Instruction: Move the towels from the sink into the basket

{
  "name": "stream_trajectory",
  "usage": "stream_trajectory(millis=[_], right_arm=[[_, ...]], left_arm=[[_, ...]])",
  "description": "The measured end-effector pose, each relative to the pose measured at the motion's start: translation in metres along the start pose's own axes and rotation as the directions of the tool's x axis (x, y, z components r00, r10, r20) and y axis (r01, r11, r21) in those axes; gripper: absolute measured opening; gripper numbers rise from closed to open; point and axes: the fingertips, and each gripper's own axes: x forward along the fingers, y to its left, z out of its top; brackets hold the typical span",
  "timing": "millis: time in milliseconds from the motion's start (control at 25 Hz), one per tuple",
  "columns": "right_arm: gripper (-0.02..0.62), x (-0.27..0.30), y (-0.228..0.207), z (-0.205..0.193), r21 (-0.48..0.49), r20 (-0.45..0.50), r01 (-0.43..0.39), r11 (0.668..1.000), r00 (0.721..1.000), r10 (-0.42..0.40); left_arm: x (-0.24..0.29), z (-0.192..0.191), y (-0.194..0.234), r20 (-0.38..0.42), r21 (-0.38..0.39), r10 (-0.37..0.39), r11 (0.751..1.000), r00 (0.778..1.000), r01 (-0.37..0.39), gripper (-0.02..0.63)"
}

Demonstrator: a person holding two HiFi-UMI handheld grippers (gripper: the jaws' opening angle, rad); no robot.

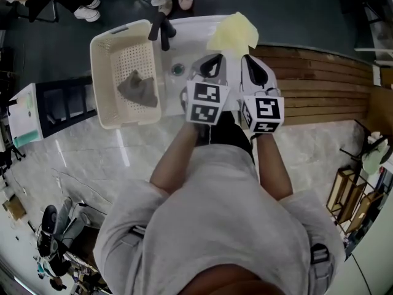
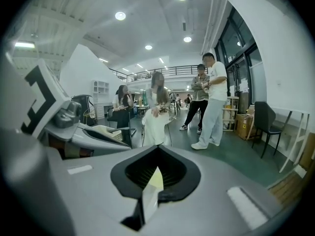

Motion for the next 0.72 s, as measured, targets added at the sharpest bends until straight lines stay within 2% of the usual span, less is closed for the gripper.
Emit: stream_trajectory(millis=[720], right_arm=[[0.006, 0.05, -0.058, -0.022, 0.033, -0.068, -0.056, 0.998, 0.996, 0.058]], left_arm=[[0.071, 0.001, -0.003, -0.092, -0.022, 0.028, 0.999, 0.995, -0.031, 0.02]])
